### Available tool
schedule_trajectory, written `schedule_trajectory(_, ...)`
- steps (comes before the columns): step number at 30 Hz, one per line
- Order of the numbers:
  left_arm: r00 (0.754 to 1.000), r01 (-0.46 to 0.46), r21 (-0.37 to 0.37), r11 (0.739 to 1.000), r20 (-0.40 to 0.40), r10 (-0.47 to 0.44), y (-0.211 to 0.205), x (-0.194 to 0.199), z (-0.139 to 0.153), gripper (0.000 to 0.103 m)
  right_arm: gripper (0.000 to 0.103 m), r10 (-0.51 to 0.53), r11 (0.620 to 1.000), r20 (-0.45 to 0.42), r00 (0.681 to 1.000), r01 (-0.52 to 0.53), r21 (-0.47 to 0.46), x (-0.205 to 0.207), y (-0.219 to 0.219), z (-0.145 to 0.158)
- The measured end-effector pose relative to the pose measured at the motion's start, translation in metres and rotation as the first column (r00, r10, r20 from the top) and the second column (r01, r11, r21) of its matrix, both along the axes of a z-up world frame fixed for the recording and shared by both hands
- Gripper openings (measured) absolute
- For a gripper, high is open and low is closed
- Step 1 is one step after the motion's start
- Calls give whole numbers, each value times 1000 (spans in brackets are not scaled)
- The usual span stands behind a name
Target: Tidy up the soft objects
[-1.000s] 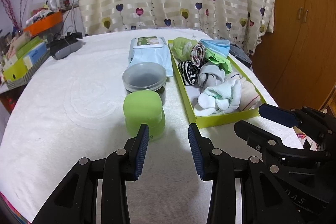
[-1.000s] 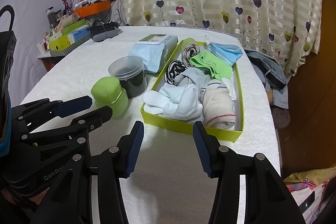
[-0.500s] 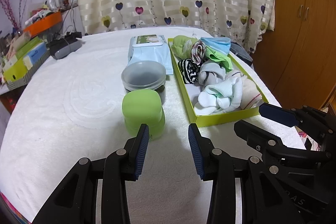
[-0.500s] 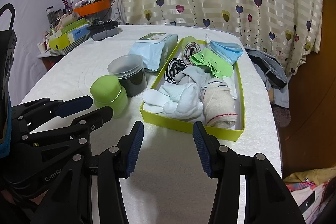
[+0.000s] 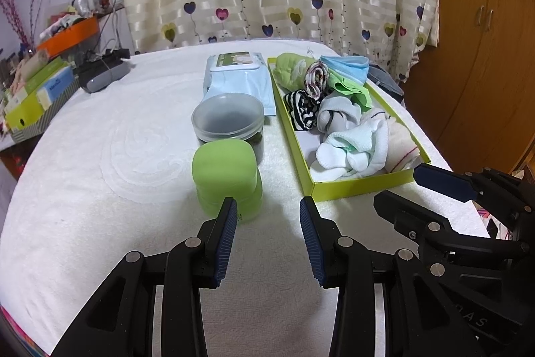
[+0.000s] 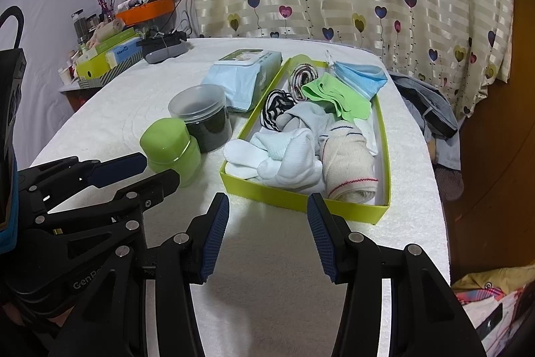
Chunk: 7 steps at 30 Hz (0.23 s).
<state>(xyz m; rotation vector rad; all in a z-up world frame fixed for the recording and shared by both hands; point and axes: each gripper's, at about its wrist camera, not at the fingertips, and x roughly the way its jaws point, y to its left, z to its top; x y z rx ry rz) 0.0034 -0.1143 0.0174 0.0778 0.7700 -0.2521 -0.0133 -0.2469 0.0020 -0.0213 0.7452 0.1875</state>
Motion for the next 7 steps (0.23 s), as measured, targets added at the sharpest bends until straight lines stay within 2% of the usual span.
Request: schedule_trajectory(7, 1000, 2, 1, 1000, -7, -2, 3, -2, -4, 38, 50, -1, 1000, -1, 1000, 1, 2, 0, -2, 0)
